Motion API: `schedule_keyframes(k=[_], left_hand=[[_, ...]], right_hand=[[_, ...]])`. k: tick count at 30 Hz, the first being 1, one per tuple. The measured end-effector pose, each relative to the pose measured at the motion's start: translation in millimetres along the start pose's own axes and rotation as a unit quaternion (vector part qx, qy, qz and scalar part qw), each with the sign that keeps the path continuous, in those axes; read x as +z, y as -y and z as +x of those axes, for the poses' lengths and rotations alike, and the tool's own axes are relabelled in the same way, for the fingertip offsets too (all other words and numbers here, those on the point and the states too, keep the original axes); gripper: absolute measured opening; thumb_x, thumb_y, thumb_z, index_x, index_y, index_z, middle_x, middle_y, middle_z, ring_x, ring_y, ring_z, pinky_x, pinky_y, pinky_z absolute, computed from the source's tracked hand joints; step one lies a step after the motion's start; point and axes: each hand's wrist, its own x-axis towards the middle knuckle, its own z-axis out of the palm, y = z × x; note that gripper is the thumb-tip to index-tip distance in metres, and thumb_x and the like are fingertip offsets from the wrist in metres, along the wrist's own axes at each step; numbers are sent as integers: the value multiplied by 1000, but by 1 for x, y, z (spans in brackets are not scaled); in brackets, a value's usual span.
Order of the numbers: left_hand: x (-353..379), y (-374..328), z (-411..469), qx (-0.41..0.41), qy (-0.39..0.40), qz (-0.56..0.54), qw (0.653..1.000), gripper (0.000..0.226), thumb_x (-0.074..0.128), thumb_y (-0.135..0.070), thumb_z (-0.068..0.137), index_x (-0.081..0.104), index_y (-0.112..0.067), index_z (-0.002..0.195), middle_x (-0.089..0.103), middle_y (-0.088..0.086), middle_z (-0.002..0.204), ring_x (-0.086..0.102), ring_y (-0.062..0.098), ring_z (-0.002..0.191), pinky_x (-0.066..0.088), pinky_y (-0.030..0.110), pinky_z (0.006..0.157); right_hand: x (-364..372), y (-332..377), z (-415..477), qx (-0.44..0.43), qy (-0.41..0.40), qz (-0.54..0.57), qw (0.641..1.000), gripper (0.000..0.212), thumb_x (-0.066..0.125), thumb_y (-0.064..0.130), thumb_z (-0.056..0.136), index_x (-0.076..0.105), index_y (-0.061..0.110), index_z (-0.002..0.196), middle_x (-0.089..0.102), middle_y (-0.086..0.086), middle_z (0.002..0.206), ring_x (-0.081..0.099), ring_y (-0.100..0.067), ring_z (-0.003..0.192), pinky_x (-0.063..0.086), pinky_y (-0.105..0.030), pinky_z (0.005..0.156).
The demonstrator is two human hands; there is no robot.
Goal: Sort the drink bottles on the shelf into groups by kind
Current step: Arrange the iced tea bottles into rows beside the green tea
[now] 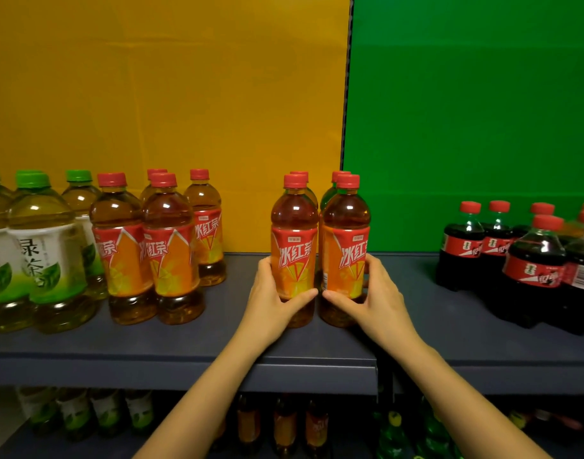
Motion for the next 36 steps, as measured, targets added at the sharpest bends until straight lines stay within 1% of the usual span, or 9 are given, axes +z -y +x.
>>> schedule_keyframes(k=[3,12,16,19,21,24,28,32,36], left_hand=[[5,-1,1,13,15,27,999,80,70,-32,78,20,-16,139,36,1,136,40,11,125,38,28,101],[7,-4,1,14,48,40,998,73,62,-33,84,12,-18,137,30,0,138,35,5,124,34,21,98],[-6,-2,-5,-2,67,42,997,83,60,-51,80,11,-29,142,34,-6,141,37,5,128,37,34,107],[-29,-2,-19,31,-27,109,993,72,56,-51,82,25,-22,141,49,-9,127,46,4,118,41,27,99],[-53,0,-27,91,-124,140,978,41,56,-36,87,46,-20,123,57,-8,109,54,5,104,44,20,89],[-92,8,-34,109,-211,167,957,17,59,-17,87,55,-19,104,59,-1,99,57,13,93,43,13,79],[-131,24,-37,61,-259,188,945,23,60,-10,86,54,-9,108,54,3,104,55,19,94,41,25,79],[-149,33,-36,41,-221,176,958,32,59,-12,87,51,-13,117,56,2,107,57,13,90,46,25,79],[-158,36,-33,50,-208,173,961,32,57,-9,87,53,-14,118,59,0,103,58,3,86,47,10,72]], right_hand=[[4,0,0,8,-6,-2,1000,86,71,59,64,33,24,132,50,5,130,54,-16,115,48,-44,93],[4,-1,2,17,11,7,1000,89,69,60,64,29,25,135,48,5,132,53,-15,117,47,-42,94],[2,2,-4,-12,-53,4,999,93,71,51,68,24,16,141,39,-3,135,38,-17,126,35,-33,102],[0,12,-10,-75,-145,30,986,67,70,37,77,38,13,131,40,4,121,40,-11,113,38,-28,95],[3,22,-14,-113,-177,61,976,53,63,32,78,43,13,123,35,10,116,42,-9,106,40,-29,90],[8,45,-19,-148,-209,88,962,46,56,31,76,46,15,118,33,20,110,43,-13,109,38,-24,93],[26,84,-22,-197,-141,122,963,33,58,22,77,48,23,108,44,13,102,47,-5,93,35,-8,82],[69,116,-11,-170,59,112,977,35,62,30,82,43,32,112,48,13,107,48,1,95,41,-15,79],[121,136,8,-96,150,97,979,69,68,45,76,31,26,131,43,9,128,46,-7,114,45,-30,96]])
